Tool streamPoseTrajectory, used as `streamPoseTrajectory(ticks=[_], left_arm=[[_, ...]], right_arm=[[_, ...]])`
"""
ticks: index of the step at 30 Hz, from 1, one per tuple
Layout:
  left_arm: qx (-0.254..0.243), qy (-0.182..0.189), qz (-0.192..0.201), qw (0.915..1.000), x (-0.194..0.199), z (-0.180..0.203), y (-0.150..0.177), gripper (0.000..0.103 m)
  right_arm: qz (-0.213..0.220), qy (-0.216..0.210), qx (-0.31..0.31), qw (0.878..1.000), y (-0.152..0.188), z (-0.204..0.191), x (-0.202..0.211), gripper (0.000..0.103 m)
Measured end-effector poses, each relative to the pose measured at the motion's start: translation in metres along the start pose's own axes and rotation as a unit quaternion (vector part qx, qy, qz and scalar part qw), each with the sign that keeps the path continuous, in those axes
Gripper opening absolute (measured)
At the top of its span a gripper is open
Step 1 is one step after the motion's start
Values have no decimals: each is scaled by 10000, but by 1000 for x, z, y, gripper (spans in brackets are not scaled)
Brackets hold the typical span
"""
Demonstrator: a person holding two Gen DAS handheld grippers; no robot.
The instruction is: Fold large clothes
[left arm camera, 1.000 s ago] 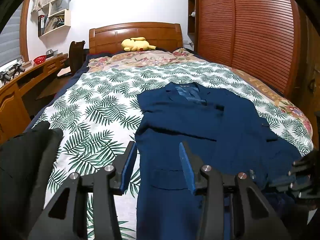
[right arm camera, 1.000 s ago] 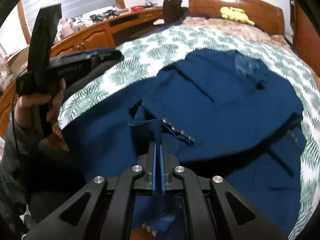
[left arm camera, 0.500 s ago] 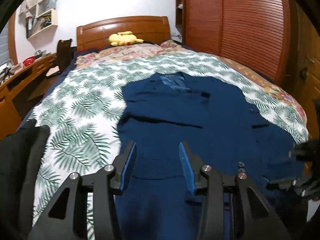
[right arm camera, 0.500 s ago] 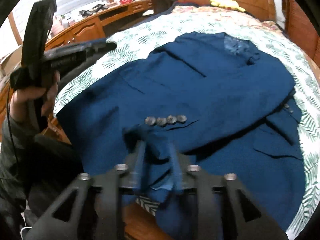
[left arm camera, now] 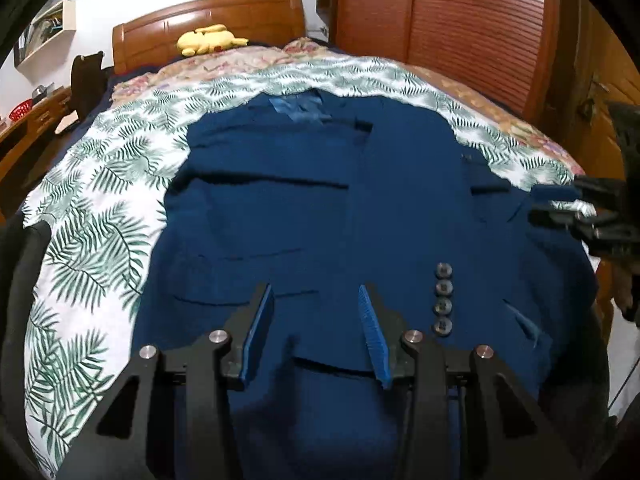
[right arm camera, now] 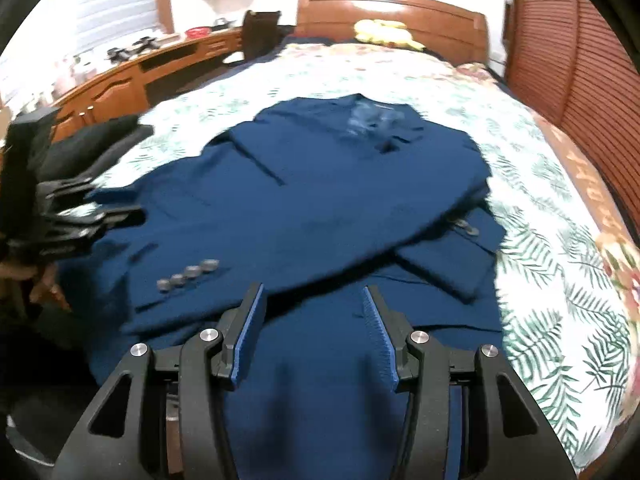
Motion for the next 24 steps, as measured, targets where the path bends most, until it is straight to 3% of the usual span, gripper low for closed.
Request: streamPoseTrajectory(ticks=[3, 9, 15, 19, 20, 24], left_arm=[[29, 177, -183, 9997, -6, 3, 6, 43], [80, 125, -403, 9991, -13, -1, 18, 43], [58, 19, -496, 9988, -21, -1, 22, 43], [190, 189, -509, 9983, -20, -4, 21, 43], [204, 258, -512, 9981, -19, -4, 21, 39], [136, 382, -485, 9980, -14, -2, 19, 6]], right_arm=[[-1, 185, -30, 9998, 5, 16, -3, 50], [49, 320, -214, 9992, 17, 37, -4, 51], [-21, 412, -175, 9990, 28, 46, -13, 51], [-93, 461, -275, 9985, 34, 57, -19, 51], [-101, 471, -298, 9984, 35, 60, -19, 51], [-126, 468, -426, 9979, 39, 69, -19, 51]])
Point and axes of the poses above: each gripper's, at about its wrist camera, not at the fingertips, and x roughly against the way its jaws point, z to its right, y to its underside, the point moved 7 cm from there along -x, roughly the way its jaws point, and after that the axes turned 3 degrees about z, right-handed, at the moved point
